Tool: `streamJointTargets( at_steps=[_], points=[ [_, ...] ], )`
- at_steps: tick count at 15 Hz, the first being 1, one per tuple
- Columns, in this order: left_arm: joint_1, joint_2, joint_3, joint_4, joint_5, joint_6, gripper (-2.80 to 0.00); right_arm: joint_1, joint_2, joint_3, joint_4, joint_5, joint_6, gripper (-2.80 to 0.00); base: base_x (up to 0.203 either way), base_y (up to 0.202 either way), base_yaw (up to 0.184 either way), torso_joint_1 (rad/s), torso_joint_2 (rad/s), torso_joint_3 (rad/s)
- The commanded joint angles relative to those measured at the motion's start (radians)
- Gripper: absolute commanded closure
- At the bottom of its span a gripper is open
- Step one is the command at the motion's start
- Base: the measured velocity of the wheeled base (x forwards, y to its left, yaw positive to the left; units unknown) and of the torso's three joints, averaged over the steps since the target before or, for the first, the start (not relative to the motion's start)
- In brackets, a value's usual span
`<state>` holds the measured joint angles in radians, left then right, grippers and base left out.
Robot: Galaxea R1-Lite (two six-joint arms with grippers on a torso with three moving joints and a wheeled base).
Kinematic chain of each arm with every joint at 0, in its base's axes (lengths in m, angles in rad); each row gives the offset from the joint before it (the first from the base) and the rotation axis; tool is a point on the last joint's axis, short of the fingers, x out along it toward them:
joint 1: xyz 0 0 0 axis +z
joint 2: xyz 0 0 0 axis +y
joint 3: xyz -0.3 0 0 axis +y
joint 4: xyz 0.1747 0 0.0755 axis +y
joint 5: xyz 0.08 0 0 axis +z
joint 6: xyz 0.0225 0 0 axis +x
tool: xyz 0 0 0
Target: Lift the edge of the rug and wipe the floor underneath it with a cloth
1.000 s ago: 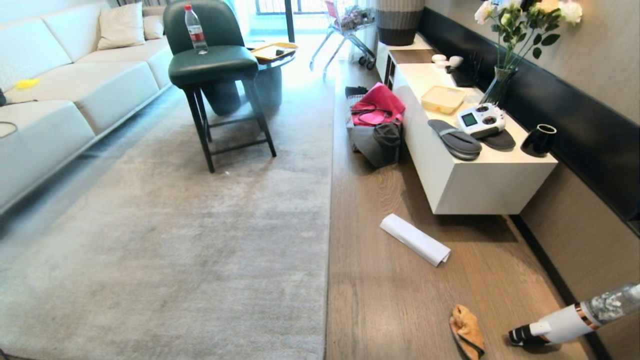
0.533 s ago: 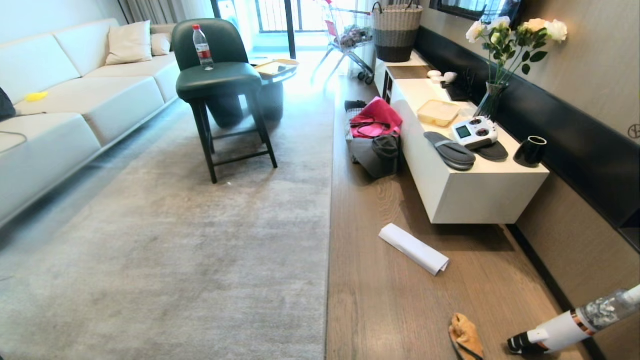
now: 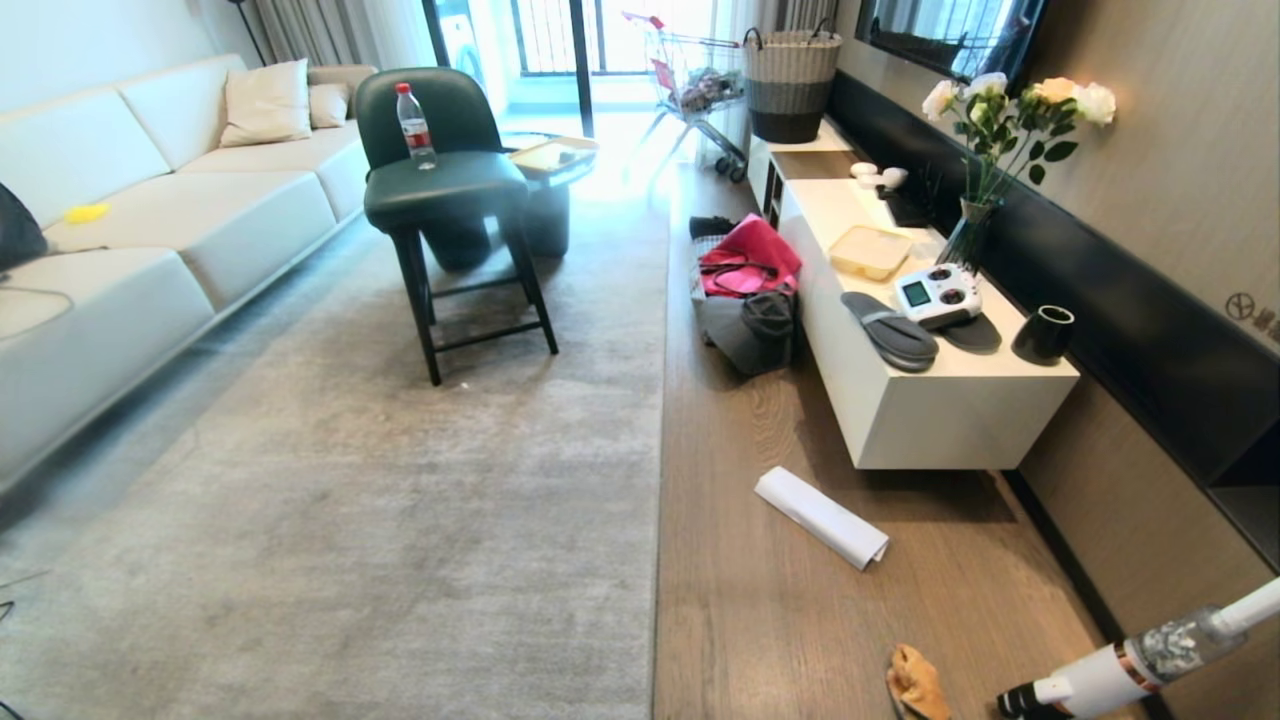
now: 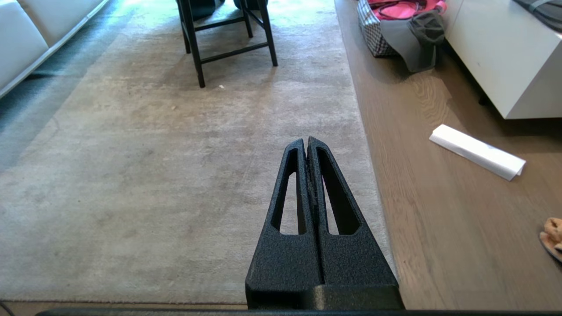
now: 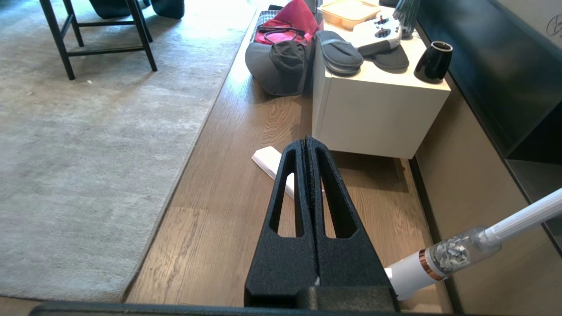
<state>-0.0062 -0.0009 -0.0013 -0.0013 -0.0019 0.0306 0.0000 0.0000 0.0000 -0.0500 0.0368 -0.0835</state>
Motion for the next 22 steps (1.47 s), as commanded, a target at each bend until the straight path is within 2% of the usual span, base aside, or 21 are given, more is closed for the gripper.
streamJointTargets(
  at_steps=[1,12,22],
  points=[
    [0.0,0.001,0.0,0.0,0.0,0.0,0.0,0.0,0.0,0.0,-0.001,0.0,0.001,0.0,0.0,0.0,0.0,0.04,-0.46,-0.396],
    [0.0,0.001,0.0,0.0,-0.001,-0.003,0.0,0.0,0.0,0.0,-0.001,0.0,0.0,0.0,0.0,0.0,0.0,0.126,-0.49,-0.361],
    [0.0,0.001,0.0,0.0,-0.001,-0.003,0.0,0.0,0.0,0.0,-0.001,0.0,0.001,0.0,0.0,0.0,0.0,0.215,-0.57,-0.358]
  ],
)
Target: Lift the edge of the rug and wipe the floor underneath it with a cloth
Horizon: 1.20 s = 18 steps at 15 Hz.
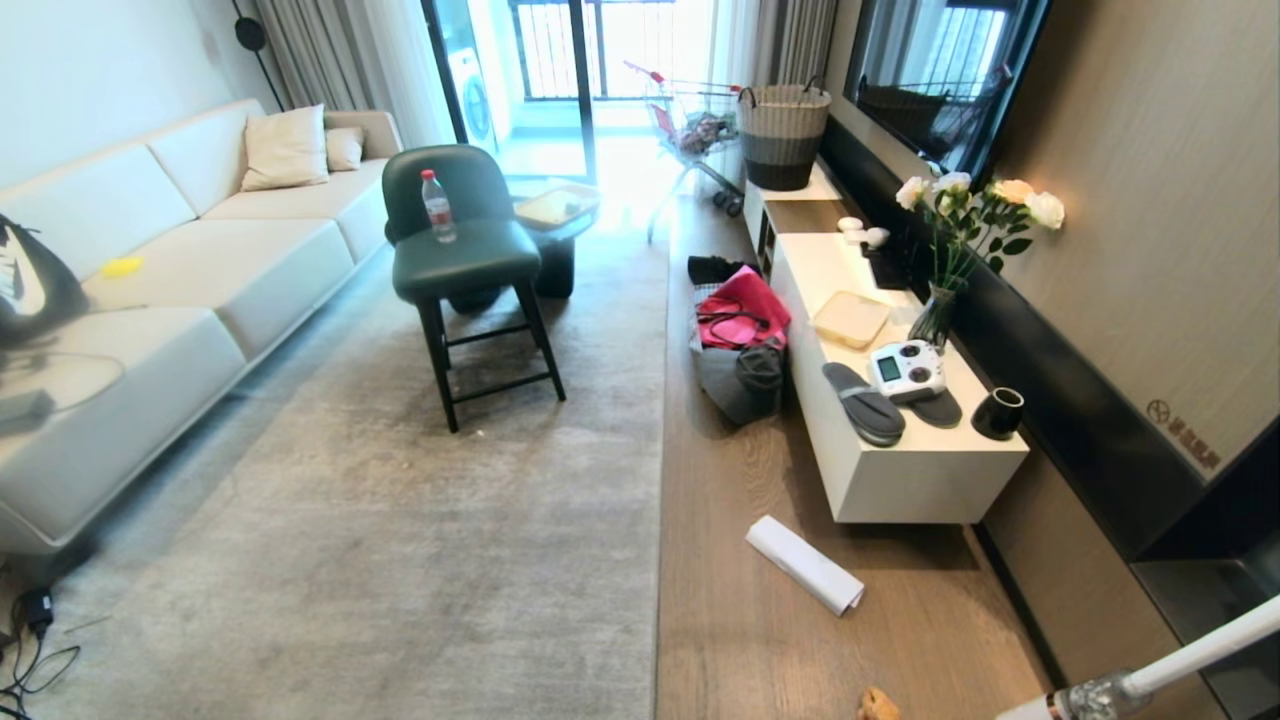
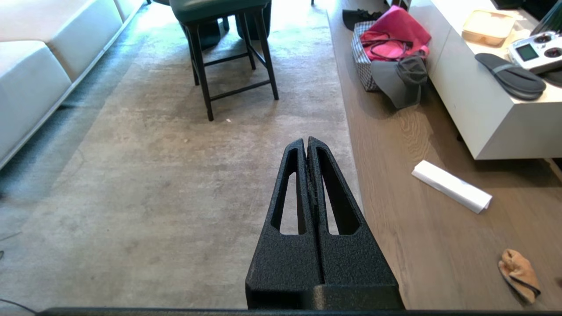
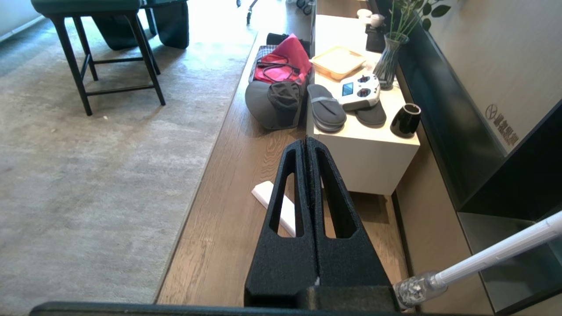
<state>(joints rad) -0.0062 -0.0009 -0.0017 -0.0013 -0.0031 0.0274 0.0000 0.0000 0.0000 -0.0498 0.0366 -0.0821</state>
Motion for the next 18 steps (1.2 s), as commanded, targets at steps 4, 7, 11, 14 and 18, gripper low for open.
streamJointTargets(
  at_steps=[4,7,11,14,18],
  points=[
    [0.0,0.001,0.0,0.0,0.0,0.0,0.0,0.0,0.0,0.0,-0.001,0.0,-0.001,0.0,0.0,0.0,0.0,0.202,-0.47,-0.273],
    [0.0,0.001,0.001,0.0,0.0,0.0,0.0,0.0,0.0,0.0,-0.001,0.0,-0.001,0.0,0.0,0.0,0.0,0.159,-0.35,-0.202],
    [0.0,0.001,0.0,0.0,0.0,0.0,0.0,0.0,0.0,0.0,-0.001,0.0,-0.001,0.0,0.0,0.0,0.0,0.147,-0.33,-0.191],
    [0.0,0.001,0.002,0.0,0.0,0.0,0.0,0.0,0.0,0.0,-0.001,0.0,-0.001,0.0,0.0,0.0,0.0,0.145,-0.33,-0.185],
    [0.0,0.001,0.0,0.0,0.0,0.0,0.0,0.0,0.002,0.0,-0.001,0.0,0.004,0.0,0.0,0.0,0.0,0.011,-0.02,-0.012]
  ],
)
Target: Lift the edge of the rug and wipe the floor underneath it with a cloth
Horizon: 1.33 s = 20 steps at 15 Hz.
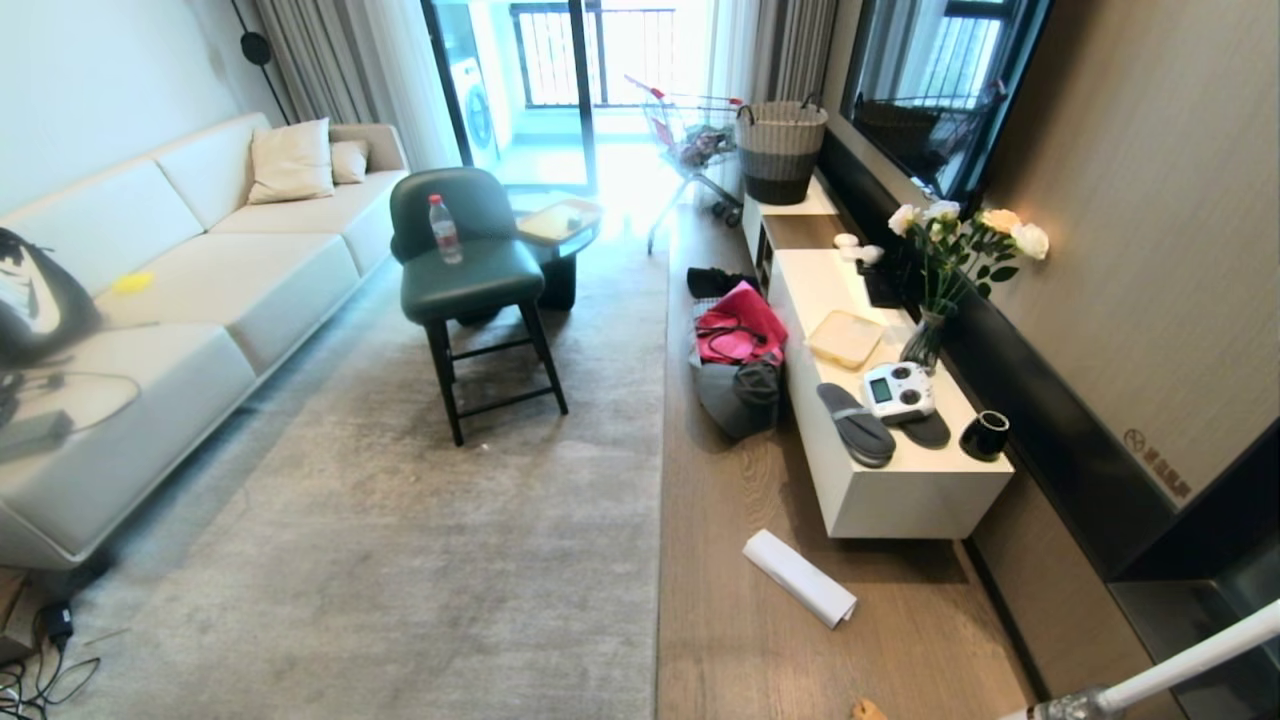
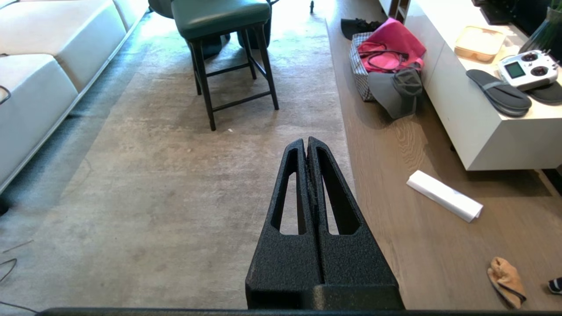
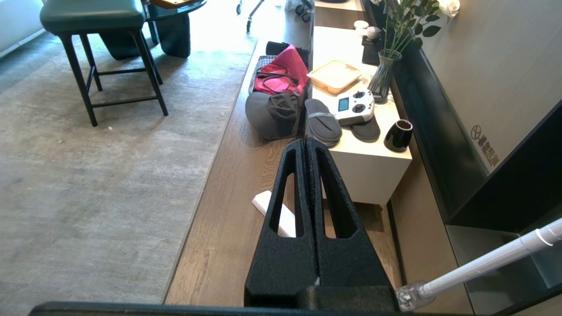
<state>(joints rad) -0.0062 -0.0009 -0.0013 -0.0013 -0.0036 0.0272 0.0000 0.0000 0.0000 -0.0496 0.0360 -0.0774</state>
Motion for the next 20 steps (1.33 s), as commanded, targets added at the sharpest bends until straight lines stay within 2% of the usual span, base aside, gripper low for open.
streamJointTargets(
  at_steps=[1,20],
  points=[
    [0.0,0.001,0.0,0.0,0.001,0.0,0.0,0.0,0.002,0.0,-0.001,0.001,-0.001,0.0,0.0,0.0,0.0,0.0,0.0,0.0],
    [0.0,0.001,0.0,0.0,0.001,0.0,0.0,0.0,0.001,0.0,-0.001,-0.002,0.0,0.0,0.0,0.0,0.0,0.0,0.0,0.0]
  ],
)
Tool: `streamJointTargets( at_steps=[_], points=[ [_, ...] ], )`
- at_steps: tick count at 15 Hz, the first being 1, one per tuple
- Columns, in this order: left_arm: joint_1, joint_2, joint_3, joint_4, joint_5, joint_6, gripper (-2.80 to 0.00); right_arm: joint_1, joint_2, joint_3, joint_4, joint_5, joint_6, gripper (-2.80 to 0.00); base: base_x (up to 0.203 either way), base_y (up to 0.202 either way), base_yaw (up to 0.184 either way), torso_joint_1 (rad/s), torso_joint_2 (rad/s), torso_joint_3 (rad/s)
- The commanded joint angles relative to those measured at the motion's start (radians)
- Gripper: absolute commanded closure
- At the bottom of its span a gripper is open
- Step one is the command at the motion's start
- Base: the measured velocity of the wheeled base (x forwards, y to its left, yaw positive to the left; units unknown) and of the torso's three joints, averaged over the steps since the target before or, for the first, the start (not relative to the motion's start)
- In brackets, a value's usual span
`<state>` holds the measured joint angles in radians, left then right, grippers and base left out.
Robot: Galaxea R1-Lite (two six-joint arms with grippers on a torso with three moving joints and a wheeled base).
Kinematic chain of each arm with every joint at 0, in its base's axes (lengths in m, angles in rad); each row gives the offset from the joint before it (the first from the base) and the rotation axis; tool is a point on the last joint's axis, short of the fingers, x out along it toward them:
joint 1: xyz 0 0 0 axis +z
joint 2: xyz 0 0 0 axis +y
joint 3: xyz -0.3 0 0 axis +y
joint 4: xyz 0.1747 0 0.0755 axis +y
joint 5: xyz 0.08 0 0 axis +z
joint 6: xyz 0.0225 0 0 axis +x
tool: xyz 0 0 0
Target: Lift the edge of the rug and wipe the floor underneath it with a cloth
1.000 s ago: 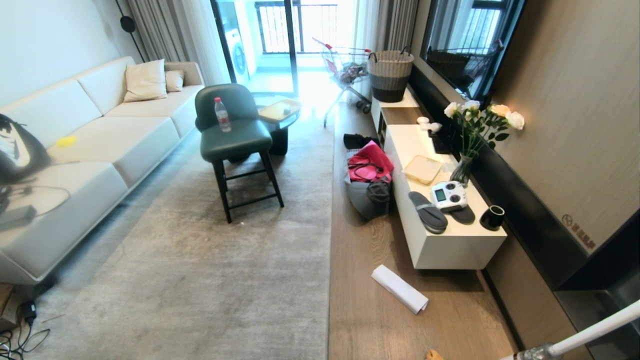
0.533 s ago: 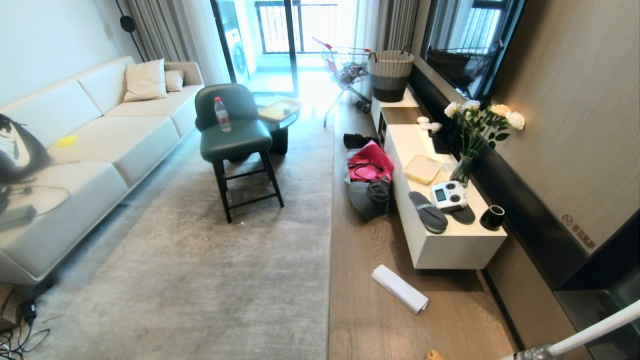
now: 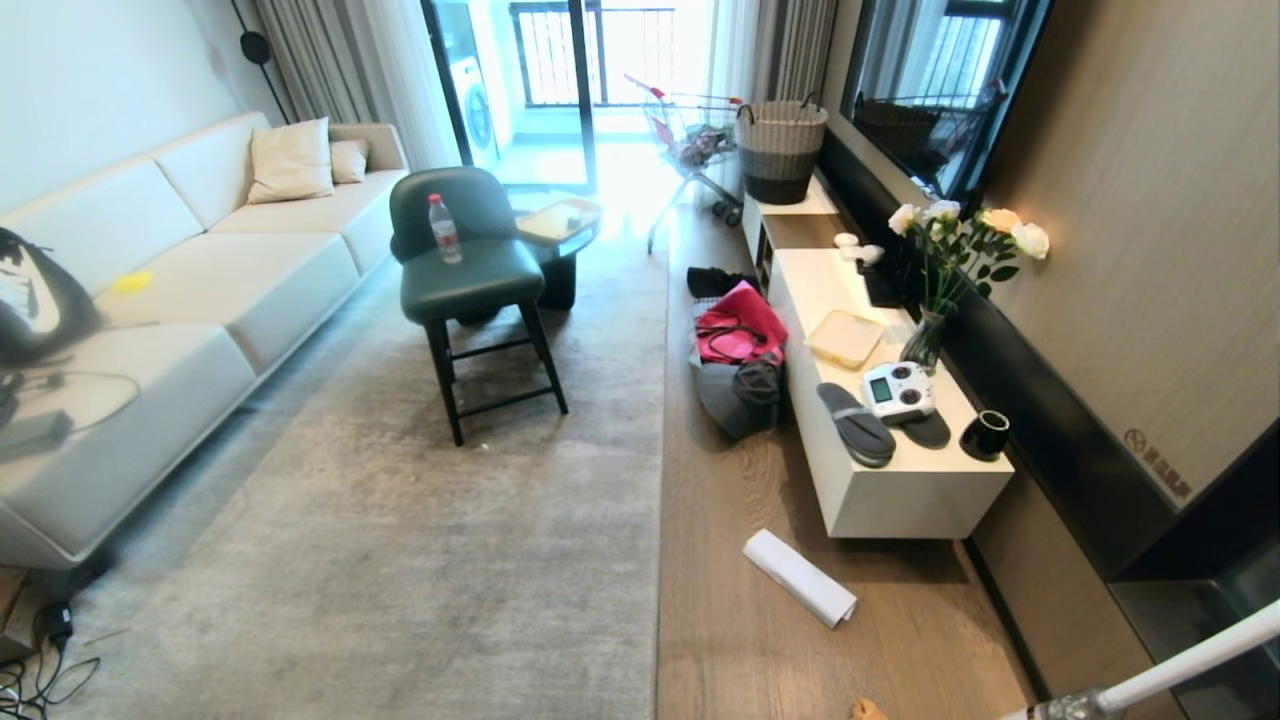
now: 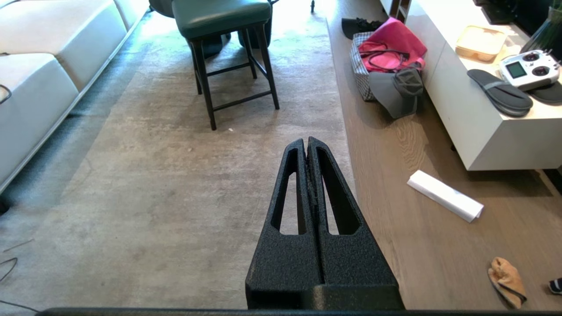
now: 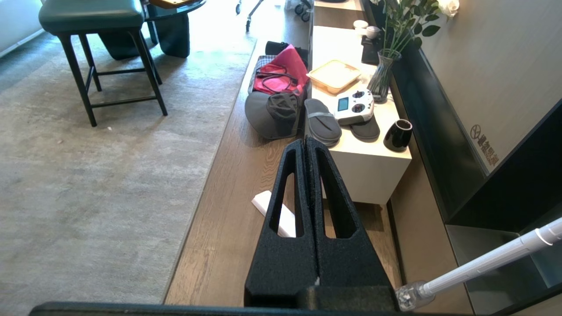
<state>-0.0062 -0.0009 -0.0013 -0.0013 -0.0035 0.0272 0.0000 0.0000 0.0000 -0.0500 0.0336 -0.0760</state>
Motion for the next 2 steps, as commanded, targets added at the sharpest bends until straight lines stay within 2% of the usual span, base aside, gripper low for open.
streamJointTargets(
  at_steps=[1,2],
  points=[
    [0.0,0.001,0.0,0.0,0.0,0.0,0.0,0.0,0.0,0.0,-0.001,0.0,-0.001,0.0,0.0,0.0,0.0,0.0,0.0,0.0],
    [0.0,0.001,0.0,0.0,0.0,0.0,0.0,0.0,0.0,0.0,-0.001,0.0,-0.001,0.0,0.0,0.0,0.0,0.0,0.0,0.0]
  ],
)
